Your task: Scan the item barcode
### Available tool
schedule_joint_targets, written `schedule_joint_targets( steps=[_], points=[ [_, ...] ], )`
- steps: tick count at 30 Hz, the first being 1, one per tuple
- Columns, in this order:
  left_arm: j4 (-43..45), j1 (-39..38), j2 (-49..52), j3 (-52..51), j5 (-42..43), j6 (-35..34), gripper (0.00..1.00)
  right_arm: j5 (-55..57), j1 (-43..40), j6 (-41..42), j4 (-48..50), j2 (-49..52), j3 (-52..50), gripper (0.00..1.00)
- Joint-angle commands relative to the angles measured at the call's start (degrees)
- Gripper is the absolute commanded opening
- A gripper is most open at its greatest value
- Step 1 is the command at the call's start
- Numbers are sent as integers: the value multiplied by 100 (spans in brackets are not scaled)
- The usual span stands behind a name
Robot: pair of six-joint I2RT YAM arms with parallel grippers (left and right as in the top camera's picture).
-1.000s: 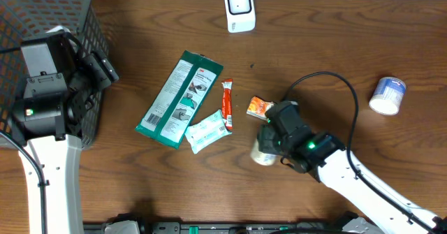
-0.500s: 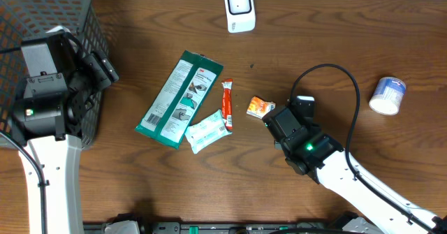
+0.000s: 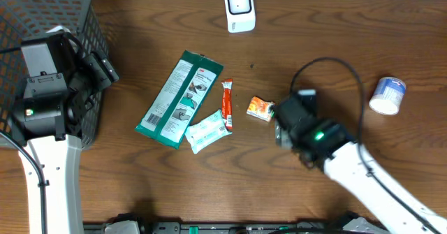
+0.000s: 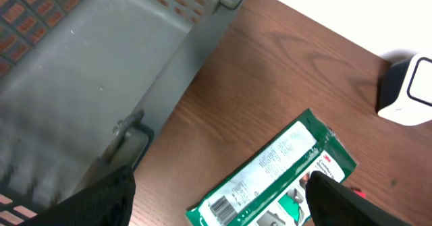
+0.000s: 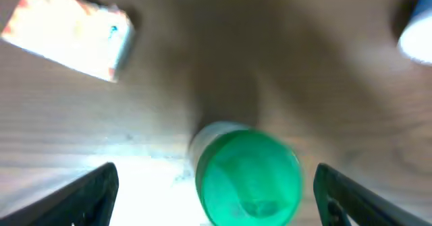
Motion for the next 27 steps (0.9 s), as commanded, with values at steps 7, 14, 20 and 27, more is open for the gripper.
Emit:
schedule_joint_targets(
  steps=[7, 14, 20, 27],
  points=[
    [-20, 42, -9, 59, -72, 52, 83, -2151, -1969, -474, -1650, -149, 2234, 88],
    [-20, 42, -9, 59, -72, 52, 83, -3023, -2693, -468, -1534, 24, 1128, 92],
    [-20, 42, -9, 59, -72, 52, 83, -3281, -2592, 116, -433, 155, -393, 92],
    [-20, 42, -9, 59, -72, 52, 83, -3279, -2592, 560, 348, 155, -1130, 83]
  ],
)
